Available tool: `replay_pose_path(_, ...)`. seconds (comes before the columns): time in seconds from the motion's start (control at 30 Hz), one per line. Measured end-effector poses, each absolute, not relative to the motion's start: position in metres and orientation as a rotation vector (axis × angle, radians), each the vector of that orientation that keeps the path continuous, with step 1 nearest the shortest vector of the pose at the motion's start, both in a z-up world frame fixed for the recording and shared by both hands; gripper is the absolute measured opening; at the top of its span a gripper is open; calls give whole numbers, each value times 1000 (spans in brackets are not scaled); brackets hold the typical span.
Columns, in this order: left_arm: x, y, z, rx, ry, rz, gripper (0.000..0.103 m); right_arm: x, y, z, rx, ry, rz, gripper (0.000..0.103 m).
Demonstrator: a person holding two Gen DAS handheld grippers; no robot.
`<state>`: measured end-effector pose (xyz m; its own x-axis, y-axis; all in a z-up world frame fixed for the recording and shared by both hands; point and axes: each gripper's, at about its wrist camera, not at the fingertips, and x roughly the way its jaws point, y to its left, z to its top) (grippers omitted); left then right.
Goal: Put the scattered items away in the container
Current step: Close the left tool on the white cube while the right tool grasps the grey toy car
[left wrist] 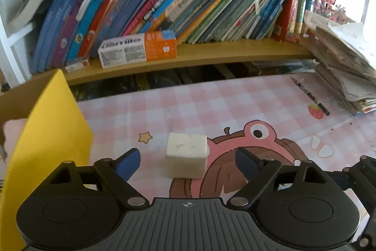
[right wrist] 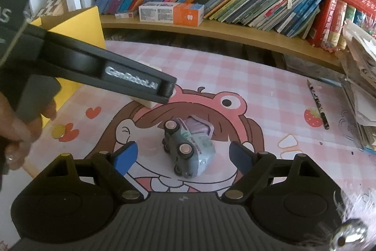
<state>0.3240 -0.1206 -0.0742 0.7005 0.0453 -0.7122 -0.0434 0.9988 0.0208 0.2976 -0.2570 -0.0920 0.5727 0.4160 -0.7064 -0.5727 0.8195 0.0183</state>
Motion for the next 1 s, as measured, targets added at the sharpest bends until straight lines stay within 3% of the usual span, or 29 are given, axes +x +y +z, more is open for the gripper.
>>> replay_pose_path(0.17,332,-120,-85,4,805,62,75,303,-255,-97,-218,780,580,77)
replay_pose_path(0.23,333,-118,-88,-2,808,63,62,305,-255,-99,-215,788,577,72)
replay_pose_path(0.43,338,-114,-96,-25,816,52,43,308,-255,-105,-209,814,566,54)
replay_pose_path(0.63,335,-117,-97,-4,803,43,37,310,-255,-108,-215,827,560,44)
replay_pose_path(1.0,302,-118,-73,-3,765,-4,34,297,-265,-92,-190,821,569,43)
